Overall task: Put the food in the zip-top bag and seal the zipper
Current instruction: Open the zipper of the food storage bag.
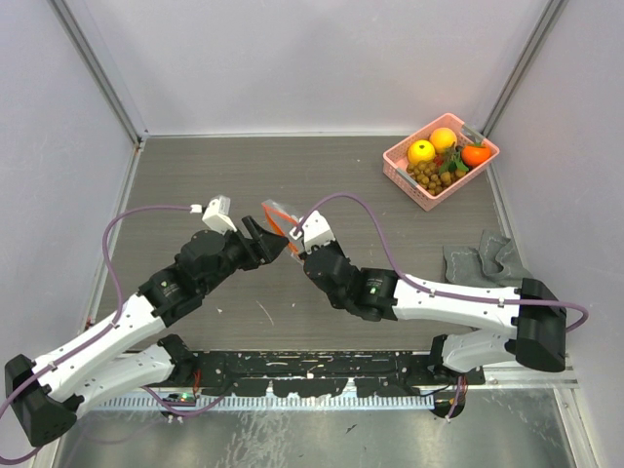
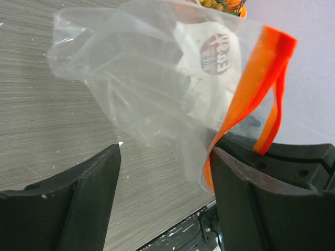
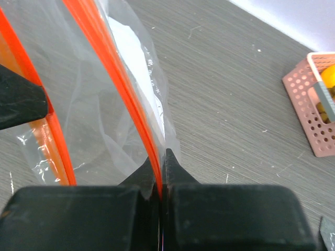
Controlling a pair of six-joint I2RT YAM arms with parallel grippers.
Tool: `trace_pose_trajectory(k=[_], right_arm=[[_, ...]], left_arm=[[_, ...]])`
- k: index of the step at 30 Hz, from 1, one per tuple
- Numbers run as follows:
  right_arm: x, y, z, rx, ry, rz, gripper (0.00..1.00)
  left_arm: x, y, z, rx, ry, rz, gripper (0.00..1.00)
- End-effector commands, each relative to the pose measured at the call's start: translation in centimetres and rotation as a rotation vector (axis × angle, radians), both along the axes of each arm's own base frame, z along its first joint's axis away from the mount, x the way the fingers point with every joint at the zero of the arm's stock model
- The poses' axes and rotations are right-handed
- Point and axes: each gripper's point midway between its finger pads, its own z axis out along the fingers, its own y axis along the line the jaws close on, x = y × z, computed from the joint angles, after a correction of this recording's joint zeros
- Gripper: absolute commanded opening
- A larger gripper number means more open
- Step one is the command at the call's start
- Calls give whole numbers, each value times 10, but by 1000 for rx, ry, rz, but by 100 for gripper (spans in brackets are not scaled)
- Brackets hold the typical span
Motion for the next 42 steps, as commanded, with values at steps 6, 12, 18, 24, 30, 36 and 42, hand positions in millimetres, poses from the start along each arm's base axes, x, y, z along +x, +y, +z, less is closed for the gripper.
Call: trace_pose_trajectory(k=[6,12,18,24,30,36,42], right_arm=[[-2,13,41,82,-149,-147,0],[-4,22,31,76,-166,-173,0],[-5,26,22,74,-173,-183,0],[-5,29,19,94,-168,-183,0],[-7,30,20,144,-159,-162,0],[-8,37,22,181,-146,-143,0],[-6,47,22,227,-136,-154,0]], left_arm=[[0,-3,24,-112,-26,10,73],[2,15,22,-134,-34,96,75],[2,33,16,-97,-28,167,75],[-1,23,11,-92,-5,119,65],[-8,39,-5,-51,21,157,55],[-14,30,-13,-26,56,96,49],[-17,15,-21,-75,93,56,44]])
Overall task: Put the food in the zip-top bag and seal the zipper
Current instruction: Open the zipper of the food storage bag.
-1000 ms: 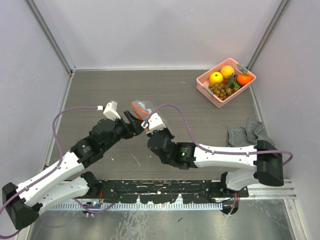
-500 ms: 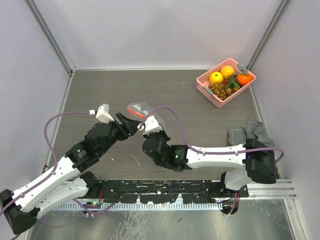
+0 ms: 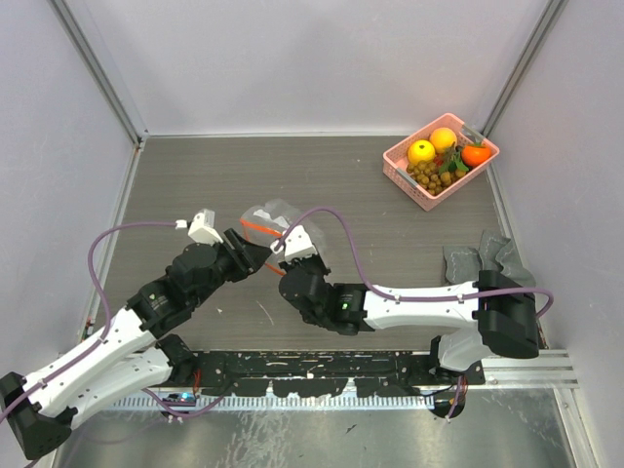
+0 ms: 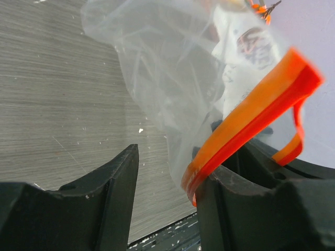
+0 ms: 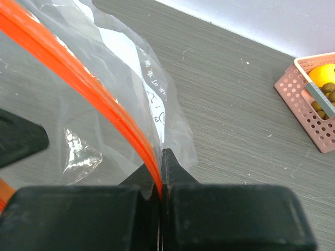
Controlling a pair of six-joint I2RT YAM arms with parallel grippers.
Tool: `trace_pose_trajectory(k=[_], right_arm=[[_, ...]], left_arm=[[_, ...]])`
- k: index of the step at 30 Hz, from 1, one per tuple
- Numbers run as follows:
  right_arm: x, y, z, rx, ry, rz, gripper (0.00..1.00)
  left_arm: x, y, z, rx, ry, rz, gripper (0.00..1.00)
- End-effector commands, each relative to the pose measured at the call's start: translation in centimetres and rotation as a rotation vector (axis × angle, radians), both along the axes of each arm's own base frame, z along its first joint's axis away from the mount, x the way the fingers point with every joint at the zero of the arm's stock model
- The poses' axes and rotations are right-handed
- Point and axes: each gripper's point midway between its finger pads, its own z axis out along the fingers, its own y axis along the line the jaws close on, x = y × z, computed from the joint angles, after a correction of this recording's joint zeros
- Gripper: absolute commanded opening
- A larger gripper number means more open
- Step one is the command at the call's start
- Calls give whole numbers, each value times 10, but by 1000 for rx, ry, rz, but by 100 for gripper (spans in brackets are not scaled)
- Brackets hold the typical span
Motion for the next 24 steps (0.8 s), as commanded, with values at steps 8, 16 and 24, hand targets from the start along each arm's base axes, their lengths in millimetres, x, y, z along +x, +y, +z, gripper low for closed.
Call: trace_pose_trajectory(k=[8,16,24], right_arm=[[4,20,20,200,1,-33,0],[6,23,18,302,92,12,0],[5,51,20,472,247,149,0]], left_arm=[[0,-22,1,-66,-8,-26,40],[2,2,6,54,-34,32,17],[-4,46,44,329,-64,61,0]])
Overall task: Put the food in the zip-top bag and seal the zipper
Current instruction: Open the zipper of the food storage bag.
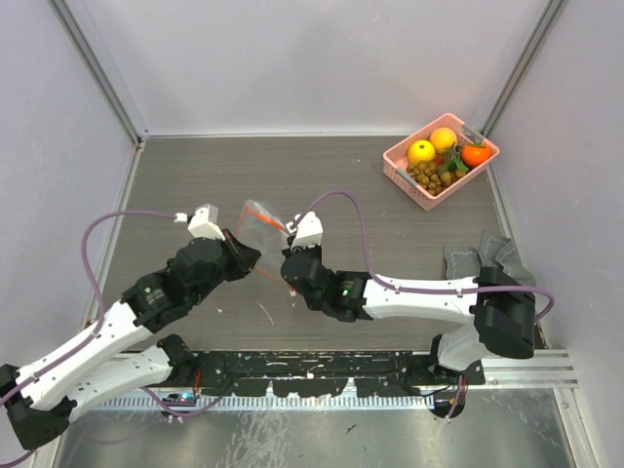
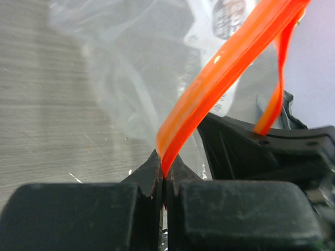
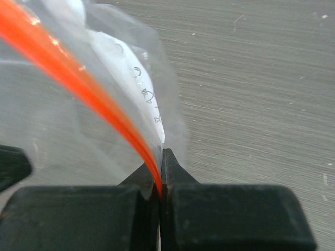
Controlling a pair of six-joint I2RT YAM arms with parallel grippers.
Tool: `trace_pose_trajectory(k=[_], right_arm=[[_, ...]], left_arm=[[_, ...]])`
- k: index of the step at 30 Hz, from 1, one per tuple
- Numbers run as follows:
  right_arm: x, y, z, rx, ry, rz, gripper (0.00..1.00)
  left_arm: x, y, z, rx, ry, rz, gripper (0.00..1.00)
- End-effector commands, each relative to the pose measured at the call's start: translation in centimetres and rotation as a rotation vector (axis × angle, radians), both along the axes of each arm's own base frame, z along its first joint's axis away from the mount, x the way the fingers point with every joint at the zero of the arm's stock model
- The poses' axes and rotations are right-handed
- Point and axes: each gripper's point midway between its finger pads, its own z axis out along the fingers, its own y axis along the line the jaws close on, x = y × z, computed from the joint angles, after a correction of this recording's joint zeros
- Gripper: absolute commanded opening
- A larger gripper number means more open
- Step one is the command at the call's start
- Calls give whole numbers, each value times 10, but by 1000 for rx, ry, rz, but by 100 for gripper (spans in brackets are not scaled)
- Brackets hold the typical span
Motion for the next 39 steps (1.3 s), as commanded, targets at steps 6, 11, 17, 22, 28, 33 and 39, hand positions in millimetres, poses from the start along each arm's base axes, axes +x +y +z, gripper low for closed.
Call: trace_pose_trajectory(k=[6,11,17,22,28,33,39], right_arm=[[2,45,36,346,153,141,0],[20,48,17,447,252,127,0],[34,36,-22,516,366,96,0],[43,30,-58,541,445,72,0],[52,15,-92,554,495,33,3],[61,-6,-110,497,504,-3,10],[60,6,-98,441,475,112,24]], left_arm=[[-6,47,51,347,-36,-14,0],[0,52,62,519,1,-50,0],[12,26,34,672,99,-201,0],[28,6,6,754,192,-320,0],[47,-5,-13,828,242,-372,0],[62,-7,-24,836,210,-388,0],[72,-15,-42,836,207,-434,0]])
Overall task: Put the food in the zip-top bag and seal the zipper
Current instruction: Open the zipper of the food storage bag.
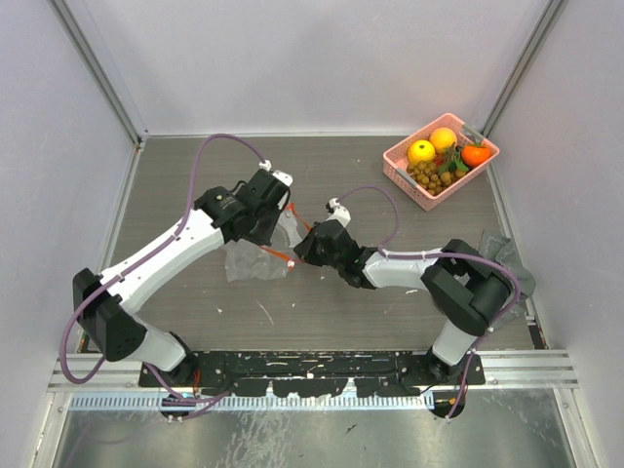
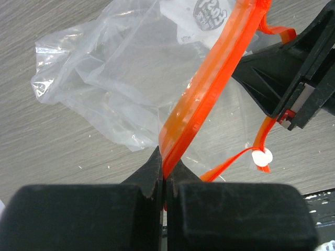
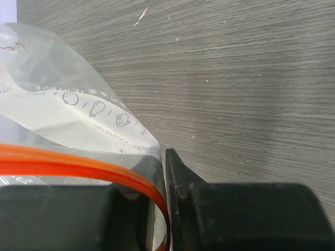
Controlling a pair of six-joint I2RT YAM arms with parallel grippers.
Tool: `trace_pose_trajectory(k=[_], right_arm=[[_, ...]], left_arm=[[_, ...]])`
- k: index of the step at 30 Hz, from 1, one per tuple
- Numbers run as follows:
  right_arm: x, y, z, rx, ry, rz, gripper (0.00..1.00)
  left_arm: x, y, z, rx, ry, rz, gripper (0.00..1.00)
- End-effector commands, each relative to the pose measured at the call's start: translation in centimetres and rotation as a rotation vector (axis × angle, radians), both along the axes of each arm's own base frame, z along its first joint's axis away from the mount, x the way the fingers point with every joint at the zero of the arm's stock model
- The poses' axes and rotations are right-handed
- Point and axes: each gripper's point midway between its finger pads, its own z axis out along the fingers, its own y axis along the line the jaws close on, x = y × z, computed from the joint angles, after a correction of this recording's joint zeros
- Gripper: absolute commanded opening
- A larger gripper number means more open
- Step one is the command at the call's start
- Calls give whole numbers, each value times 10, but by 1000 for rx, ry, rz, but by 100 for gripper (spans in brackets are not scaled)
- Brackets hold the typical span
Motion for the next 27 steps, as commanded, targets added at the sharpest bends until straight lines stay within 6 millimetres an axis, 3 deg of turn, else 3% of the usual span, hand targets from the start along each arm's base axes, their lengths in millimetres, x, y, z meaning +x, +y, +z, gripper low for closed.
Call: trace_pose_trajectory(k=[1,6,14,19,23,27], right_arm=[[3,14,25,8,-91,104,27],[0,14,57,25,-171,149,40],[6,24,83,67,-256,176,61],[18,50,93,124,-272,217,63],[27,58,85,177,-244,170,63],[36,49,62,148,-197,79,47]], left_arm=[[11,-7,-9,-10,-8,-53,0],[11,-6,-18,-62,40,-47,0],[5,-7,-17,-121,59,-61,0],[3,-8,-16,-135,55,-64,0],[0,-8,-16,-142,59,-68,0],[2,-3,-10,-140,28,-59,0]])
